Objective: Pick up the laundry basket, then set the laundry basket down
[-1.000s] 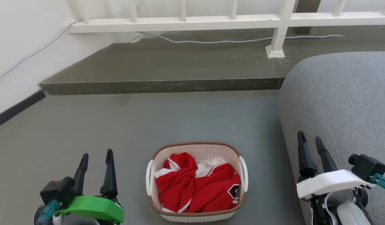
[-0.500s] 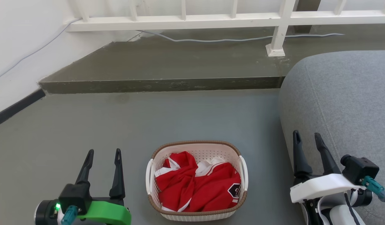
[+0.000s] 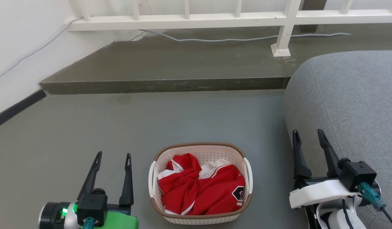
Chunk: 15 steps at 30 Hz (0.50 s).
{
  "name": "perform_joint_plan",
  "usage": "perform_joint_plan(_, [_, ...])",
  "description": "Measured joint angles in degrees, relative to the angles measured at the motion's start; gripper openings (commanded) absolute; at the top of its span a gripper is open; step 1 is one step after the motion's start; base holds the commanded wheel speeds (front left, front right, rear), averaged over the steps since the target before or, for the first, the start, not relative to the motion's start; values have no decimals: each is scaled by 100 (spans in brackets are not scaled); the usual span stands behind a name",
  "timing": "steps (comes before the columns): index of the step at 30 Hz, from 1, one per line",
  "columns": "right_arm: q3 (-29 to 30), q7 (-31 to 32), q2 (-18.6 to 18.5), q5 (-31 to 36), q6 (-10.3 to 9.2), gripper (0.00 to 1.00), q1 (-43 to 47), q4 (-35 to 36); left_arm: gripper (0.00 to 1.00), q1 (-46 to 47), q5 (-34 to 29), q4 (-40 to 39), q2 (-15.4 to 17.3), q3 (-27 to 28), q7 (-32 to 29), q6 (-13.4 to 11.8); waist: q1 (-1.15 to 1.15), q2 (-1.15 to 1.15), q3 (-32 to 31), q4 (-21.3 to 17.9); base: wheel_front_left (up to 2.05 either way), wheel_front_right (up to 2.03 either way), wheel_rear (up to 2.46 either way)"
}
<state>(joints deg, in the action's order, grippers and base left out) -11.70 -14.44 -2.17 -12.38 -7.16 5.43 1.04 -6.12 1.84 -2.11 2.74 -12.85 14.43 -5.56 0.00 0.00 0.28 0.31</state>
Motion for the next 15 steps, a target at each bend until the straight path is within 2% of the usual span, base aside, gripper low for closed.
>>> perform_joint_plan(15, [-31, 0, -4, 3, -1, 100, 75, -1, 100, -1, 49, 77, 0, -18, 0, -1, 0, 0, -35, 9, 0, 0, 0])
